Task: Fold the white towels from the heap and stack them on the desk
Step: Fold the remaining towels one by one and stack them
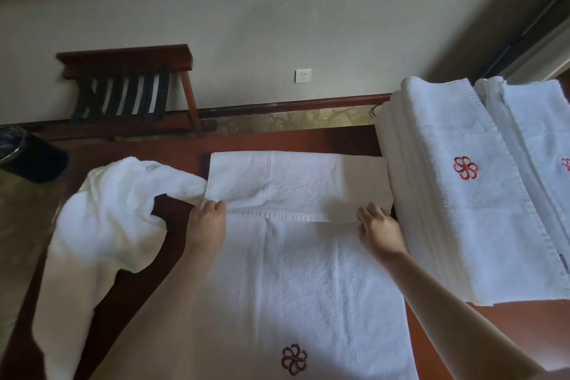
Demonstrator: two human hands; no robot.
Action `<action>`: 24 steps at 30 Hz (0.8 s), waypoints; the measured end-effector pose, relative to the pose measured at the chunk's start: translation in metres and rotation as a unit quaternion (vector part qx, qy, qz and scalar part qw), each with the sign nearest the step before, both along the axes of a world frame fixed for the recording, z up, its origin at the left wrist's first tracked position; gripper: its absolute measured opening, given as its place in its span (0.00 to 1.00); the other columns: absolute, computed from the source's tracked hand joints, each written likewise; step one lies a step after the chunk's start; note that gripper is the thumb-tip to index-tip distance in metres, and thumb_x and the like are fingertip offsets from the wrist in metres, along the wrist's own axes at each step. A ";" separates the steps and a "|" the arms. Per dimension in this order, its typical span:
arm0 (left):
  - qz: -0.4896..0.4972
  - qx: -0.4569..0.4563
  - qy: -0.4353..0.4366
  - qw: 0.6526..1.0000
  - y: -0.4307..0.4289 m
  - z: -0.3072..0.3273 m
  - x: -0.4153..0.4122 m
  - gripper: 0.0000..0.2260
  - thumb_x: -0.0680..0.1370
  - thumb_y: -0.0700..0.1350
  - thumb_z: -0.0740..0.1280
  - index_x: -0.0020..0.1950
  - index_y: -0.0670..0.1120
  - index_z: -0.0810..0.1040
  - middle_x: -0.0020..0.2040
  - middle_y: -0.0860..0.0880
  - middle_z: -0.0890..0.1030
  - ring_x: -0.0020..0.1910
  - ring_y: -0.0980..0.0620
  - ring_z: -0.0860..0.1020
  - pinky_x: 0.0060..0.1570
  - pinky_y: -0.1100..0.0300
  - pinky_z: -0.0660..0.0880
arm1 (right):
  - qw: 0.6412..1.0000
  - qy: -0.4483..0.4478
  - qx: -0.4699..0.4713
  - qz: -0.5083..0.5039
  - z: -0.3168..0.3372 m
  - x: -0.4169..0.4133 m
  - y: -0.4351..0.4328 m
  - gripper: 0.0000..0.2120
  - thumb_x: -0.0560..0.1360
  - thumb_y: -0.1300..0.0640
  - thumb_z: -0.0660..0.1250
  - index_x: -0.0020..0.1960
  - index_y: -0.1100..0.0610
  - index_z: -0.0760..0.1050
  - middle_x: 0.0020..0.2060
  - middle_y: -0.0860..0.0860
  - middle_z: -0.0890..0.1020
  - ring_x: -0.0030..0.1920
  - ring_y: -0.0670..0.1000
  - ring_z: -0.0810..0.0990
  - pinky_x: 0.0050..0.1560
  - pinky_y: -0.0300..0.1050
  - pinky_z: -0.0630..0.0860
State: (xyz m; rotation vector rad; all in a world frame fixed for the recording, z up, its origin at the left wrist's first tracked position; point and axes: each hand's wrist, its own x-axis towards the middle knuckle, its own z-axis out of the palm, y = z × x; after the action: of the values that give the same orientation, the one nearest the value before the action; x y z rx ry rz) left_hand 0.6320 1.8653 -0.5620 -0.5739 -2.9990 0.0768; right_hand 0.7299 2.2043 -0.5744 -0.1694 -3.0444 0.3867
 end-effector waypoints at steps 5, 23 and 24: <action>0.085 -0.155 -0.170 0.969 0.010 -0.005 0.002 0.08 0.74 0.36 0.64 0.48 0.48 0.75 0.47 0.51 0.75 0.44 0.51 0.74 0.39 0.60 0.67 | 0.986 -0.160 0.043 -0.026 -0.006 -0.006 -0.006 0.05 0.70 0.61 0.60 0.44 0.56 0.74 0.43 0.52 0.78 0.39 0.59 0.78 0.33 0.42 0.63; -0.017 0.119 -0.183 0.976 0.114 -0.037 -0.085 0.20 0.80 0.38 0.56 0.73 0.42 0.68 0.77 0.45 0.60 0.77 0.47 0.53 0.72 0.54 0.54 | 0.989 -0.083 -0.111 0.053 -0.025 -0.117 -0.046 0.25 0.80 0.59 0.57 0.76 0.62 0.60 0.75 0.58 0.61 0.76 0.56 0.57 0.75 0.48 0.54; -0.015 0.116 -0.188 0.975 0.112 -0.042 -0.085 0.20 0.81 0.41 0.56 0.74 0.44 0.66 0.77 0.46 0.58 0.77 0.47 0.52 0.73 0.52 0.52 | 0.988 -0.090 -0.111 0.058 -0.032 -0.120 -0.047 0.25 0.81 0.58 0.55 0.77 0.61 0.57 0.76 0.57 0.58 0.77 0.55 0.54 0.76 0.47 0.48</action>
State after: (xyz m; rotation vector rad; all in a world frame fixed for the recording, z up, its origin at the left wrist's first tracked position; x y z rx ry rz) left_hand 0.5472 1.9770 -0.6041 -0.6728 -3.2867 -0.4266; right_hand 0.6099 2.1578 -0.6061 -0.0385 -3.1913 0.7589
